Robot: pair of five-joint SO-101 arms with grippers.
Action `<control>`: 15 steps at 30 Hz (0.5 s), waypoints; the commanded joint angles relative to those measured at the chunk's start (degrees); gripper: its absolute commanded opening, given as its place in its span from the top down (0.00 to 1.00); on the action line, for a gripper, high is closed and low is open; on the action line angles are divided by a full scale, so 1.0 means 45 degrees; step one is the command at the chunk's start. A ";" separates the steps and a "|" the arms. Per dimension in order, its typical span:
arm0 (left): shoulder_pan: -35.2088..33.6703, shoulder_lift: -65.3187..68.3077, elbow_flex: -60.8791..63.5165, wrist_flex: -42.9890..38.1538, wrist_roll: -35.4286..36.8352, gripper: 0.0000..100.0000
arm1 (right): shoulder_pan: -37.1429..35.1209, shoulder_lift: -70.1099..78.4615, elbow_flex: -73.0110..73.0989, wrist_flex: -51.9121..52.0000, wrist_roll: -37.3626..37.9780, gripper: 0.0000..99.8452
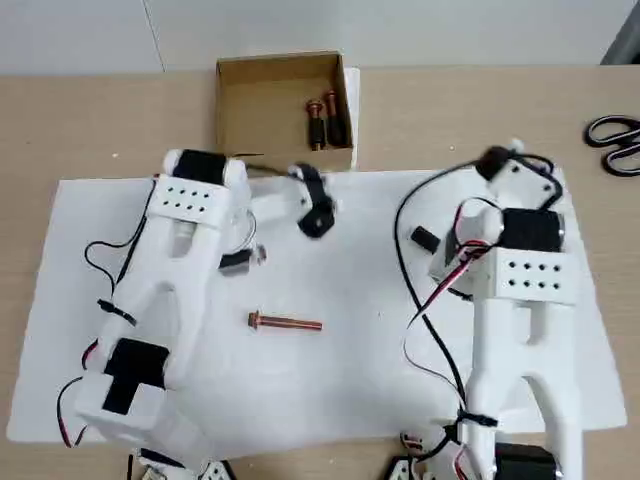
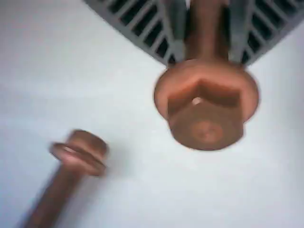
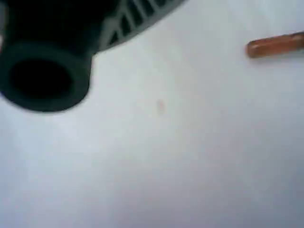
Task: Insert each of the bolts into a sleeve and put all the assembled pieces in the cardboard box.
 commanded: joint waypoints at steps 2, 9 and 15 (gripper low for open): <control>0.0039 -0.2266 -0.1416 0.0293 0.2442 0.99 | -0.0947 -0.0440 -0.1446 0.0264 0.0117 1.00; -0.0059 -0.4396 -0.1553 0.0293 0.7033 0.99 | -0.1924 -0.0479 -0.1504 0.0459 0.0117 1.00; -0.0039 -0.5763 -0.1553 0.0234 0.9553 0.99 | -0.3448 -0.2569 -0.1485 0.0459 0.0430 1.00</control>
